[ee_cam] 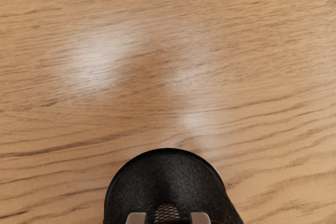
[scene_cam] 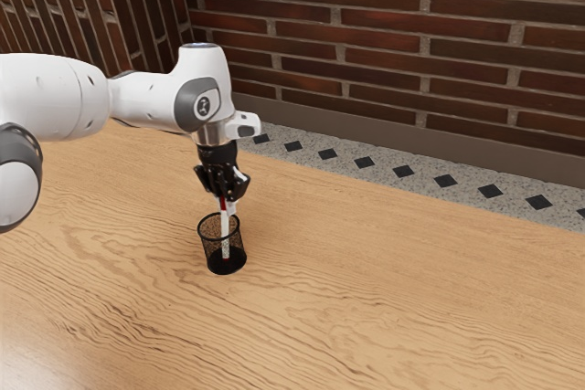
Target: Take the marker out of the pen holder and place it to the left of the pen holder.
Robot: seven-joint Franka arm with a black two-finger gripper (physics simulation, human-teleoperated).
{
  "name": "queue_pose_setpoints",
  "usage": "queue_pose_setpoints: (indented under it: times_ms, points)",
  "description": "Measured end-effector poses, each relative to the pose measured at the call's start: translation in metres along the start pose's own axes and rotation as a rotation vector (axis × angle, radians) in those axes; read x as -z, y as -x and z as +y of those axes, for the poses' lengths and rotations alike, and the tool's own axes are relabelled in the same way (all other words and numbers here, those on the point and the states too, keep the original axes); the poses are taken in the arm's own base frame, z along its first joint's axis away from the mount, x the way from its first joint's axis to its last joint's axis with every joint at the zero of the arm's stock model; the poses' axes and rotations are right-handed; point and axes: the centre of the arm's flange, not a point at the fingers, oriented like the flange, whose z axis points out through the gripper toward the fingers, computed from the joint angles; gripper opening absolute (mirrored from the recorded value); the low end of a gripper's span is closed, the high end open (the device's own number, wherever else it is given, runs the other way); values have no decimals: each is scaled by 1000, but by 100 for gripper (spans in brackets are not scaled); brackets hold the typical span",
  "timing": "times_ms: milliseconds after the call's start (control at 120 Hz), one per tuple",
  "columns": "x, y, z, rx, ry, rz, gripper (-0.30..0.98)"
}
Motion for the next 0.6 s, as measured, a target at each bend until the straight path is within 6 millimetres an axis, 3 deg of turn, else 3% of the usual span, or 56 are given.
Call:
queue_pose_setpoints:
  times_ms: [167,300,417,508,600]
  points:
    - [1,0,0,6,-3,-1,-1]
    - [15,1,2,9,-10,10,-2]
    - [62,8,9,1,-34,51,-1]
    - [103,24,13,-3,-54,76,-2]
    - [130,40,14,-2,-80,71,-2]
